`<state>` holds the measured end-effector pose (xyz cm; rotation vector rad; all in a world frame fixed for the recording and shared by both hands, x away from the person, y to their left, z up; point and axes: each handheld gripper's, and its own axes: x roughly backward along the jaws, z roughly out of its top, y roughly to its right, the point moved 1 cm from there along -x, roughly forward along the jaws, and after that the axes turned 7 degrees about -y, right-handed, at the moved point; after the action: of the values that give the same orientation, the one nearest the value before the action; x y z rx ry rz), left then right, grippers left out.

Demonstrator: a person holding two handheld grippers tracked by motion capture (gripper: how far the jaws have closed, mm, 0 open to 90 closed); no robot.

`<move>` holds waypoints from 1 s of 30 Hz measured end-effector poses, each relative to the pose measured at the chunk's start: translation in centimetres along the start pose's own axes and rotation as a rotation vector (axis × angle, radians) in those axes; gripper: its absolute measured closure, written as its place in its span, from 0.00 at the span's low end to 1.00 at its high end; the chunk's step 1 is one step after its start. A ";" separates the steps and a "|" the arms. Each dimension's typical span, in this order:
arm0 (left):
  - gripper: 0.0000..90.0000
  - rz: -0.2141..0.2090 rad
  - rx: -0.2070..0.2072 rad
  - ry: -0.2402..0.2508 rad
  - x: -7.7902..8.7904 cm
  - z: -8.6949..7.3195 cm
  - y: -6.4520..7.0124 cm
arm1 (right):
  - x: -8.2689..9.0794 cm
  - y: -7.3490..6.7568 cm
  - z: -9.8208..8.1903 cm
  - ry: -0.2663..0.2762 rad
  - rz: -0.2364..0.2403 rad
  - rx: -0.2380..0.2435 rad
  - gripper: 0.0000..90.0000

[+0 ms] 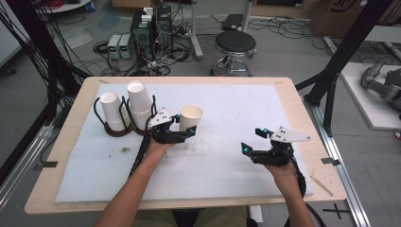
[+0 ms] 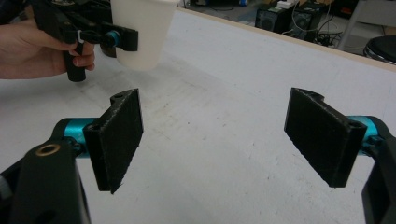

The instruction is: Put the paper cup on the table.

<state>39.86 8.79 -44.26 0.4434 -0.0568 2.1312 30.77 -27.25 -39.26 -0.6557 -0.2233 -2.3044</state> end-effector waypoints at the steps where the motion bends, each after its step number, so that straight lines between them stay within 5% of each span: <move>1: 0.35 0.002 0.003 -0.017 -0.2 -0.1 0.0 | 0.0 0.0 0.0 0.000 0.001 0.000 0.23; 9: 0.34 0.041 -0.001 -0.126 -1.2 -0.8 -0.2 | -0.1 0.0 0.0 -0.005 0.005 0.001 0.23; 14: 0.34 0.075 -0.043 -0.216 -1.7 -0.7 0.2 | 0.0 0.0 0.0 -0.007 0.007 0.000 0.23; 23: 0.34 0.098 -0.083 -0.273 -0.7 -0.7 0.7 | 0.1 -0.1 0.0 -0.004 0.003 0.005 0.23; 30: 0.34 0.092 -0.059 -0.292 0.4 -1.4 0.5 | 0.1 -0.2 0.1 -0.003 0.002 0.007 0.23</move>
<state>38.80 9.10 -45.37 0.7258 -0.3110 2.1324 30.62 -27.16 -39.13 -0.6564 -0.2314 -2.2996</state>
